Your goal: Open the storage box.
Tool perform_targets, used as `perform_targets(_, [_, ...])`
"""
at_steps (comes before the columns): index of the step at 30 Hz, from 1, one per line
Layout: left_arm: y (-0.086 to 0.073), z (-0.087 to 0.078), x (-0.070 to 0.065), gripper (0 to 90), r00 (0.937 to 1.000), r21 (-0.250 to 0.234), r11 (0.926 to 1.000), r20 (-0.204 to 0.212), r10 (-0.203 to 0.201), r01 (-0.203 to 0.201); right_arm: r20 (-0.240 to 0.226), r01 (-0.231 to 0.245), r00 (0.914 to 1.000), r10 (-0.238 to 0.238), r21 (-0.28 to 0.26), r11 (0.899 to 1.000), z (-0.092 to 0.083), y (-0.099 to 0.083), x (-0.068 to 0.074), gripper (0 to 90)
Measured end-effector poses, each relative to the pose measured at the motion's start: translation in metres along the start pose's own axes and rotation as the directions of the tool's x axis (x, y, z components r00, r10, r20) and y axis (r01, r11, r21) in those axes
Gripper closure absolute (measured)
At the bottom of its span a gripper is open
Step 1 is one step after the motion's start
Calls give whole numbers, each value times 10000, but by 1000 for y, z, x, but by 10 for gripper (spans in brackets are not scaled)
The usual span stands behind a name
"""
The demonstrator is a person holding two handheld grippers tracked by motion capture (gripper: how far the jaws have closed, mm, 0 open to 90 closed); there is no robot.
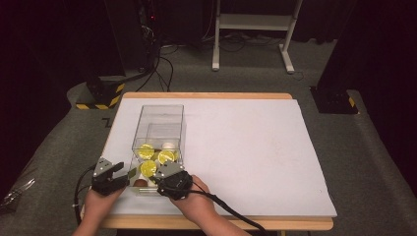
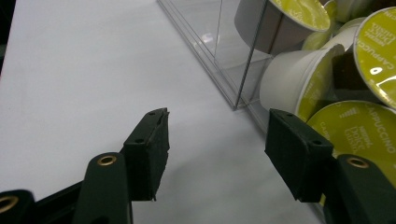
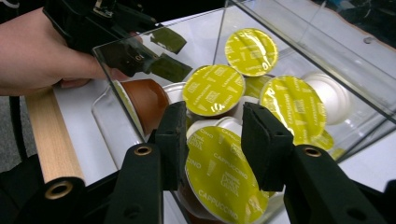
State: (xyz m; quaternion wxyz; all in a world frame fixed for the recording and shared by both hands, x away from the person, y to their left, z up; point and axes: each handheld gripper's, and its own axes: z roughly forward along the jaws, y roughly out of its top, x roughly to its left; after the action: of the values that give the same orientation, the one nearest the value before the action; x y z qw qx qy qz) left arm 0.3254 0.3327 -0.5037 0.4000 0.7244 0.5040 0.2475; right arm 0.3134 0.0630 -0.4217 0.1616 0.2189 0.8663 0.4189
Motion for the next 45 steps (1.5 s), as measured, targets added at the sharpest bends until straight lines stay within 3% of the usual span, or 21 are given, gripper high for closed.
perform_targets(11, [0, 0, -1, 399, 10000, 54, 10000, -31, 10, -10, 29, -491, 9988, 492, -423, 9979, -17, -11, -10, 731])
perform_targets(15, [0, 1, -1, 399, 10000, 70, 10000, -26, 17, -17, -113, -942, 9955, 937, -491, 9943, -19, -16, -15, 734])
perform_targets(18, [0, 1, -1, 399, 10000, 89, 10000, -40, 38, -38, -129, -1164, 9932, 1159, -518, 9919, -22, -18, -15, 668])
perform_targets(23, [0, 1, -2, 399, 10000, 100, 9999, -30, 61, -60, -126, -1267, 9919, 1262, -540, 9905, -24, -21, -13, 655])
perform_targets(33, [0, 1, -2, 399, 10000, 101, 9999, -12, 30, -30, -492, -1265, 9911, 1237, -570, 9903, -23, -21, -11, 822])
perform_targets(45, [0, 1, -2, 399, 9999, 127, 9998, -42, 135, -134, -651, -1485, 9874, 1444, -623, 9869, -25, -19, -14, 893])
